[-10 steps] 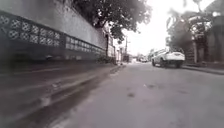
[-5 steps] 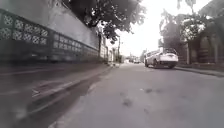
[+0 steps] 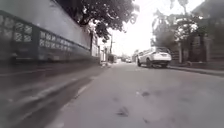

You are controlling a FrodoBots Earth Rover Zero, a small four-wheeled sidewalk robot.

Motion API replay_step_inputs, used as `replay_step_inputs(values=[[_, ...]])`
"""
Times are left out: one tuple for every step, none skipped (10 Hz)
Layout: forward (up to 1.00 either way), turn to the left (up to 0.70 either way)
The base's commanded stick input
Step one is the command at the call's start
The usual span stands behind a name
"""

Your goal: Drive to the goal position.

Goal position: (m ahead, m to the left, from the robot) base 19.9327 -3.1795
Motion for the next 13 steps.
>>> replay_step_inputs(values=[[0.7, 0.0], [0.7, 0.0], [0.7, 0.0], [0.7, 0.0], [0.7, 0.0], [0.7, 0.0], [0.7, 0.0], [0.7, 0.0], [0.7, 0.0], [0.7, 0.0], [0.81, 0.0], [0.85, 0.0], [0.97, 0.0]])
